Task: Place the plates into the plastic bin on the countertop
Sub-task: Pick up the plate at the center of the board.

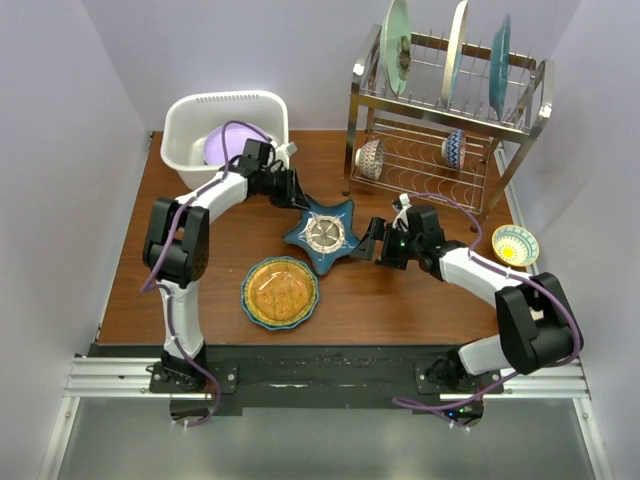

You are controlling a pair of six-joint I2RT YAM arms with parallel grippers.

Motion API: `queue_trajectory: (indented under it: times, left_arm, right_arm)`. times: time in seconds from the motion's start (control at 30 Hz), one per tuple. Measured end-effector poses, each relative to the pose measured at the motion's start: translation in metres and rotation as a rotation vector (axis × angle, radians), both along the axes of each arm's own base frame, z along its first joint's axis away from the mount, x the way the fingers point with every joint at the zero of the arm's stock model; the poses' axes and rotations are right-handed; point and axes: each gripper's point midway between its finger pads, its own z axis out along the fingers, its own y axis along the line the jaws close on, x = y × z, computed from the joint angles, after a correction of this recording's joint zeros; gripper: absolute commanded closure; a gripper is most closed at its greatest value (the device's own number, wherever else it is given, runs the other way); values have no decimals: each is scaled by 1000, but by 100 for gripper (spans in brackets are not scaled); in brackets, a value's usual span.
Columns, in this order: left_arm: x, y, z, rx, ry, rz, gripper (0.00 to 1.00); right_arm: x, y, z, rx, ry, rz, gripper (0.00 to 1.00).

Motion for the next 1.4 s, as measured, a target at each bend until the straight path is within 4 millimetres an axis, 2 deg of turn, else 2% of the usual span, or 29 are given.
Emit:
queue_trajectory:
  times: [0.3, 0.97, 1.13, 1.3, 1.4]
  left_arm:
    - [5, 4, 11, 3, -11, 14, 100]
    - [36, 21, 69, -31, -110, 61, 100]
    - [47, 32, 92, -37, -139, 84, 100]
    - [62, 42, 125, -59, -205, 104, 100]
    - [67, 49, 134, -68, -223, 115, 100]
  right_arm:
    - [1, 0, 1, 2, -5, 0, 3]
    - [-3, 1, -2, 7, 3, 7, 3]
    - [-3, 1, -2, 6, 4, 8, 3]
    - [-3, 0, -2, 6, 4, 8, 3]
    - [-3, 0, -2, 6, 4, 8, 3]
